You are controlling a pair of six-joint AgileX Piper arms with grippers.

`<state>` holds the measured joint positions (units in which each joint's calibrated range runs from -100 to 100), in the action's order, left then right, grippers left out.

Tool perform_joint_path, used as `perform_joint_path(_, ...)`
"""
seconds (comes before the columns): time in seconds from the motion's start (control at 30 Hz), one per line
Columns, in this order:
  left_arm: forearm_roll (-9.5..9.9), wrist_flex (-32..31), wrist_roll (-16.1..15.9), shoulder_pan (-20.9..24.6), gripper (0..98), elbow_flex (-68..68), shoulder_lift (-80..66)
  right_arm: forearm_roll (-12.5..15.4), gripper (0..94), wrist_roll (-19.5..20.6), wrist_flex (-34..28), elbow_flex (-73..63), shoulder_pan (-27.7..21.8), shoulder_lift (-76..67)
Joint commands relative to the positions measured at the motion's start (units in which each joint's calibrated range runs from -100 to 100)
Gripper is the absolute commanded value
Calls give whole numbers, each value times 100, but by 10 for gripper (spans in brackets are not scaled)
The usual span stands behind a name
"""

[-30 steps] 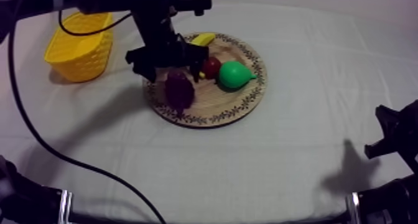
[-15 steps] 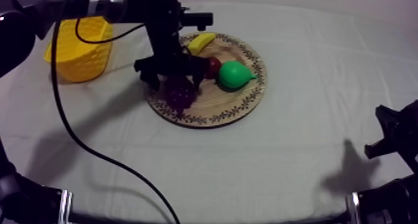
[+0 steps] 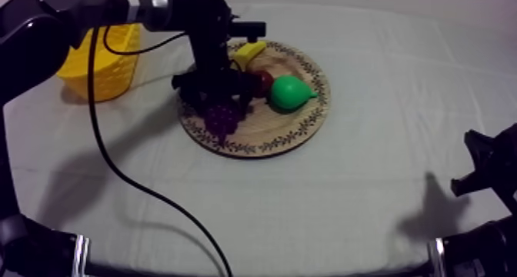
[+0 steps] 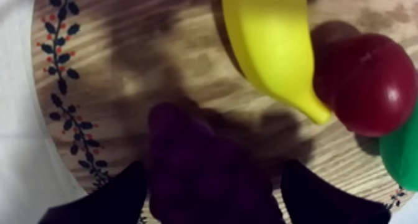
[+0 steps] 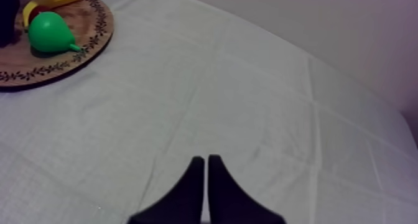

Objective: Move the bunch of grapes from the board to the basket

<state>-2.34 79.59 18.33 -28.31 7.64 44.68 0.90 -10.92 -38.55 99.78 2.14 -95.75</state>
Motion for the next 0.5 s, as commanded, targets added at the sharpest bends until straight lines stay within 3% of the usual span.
perform_joint_path(0.0, -10, 5, 9, 7, 685, 3, 21, 1, 3, 1, 1, 0, 1, 0)
perform_joint_path(0.2, -12, -51, -10, 38, 520, -107, -52, 1, 3, 1, 1, 0, 1, 0)
perform_joint_path(0.47, 16, -123, -149, 64, 489, -430, -653, 1, 3, 1, 1, 0, 1, 0)
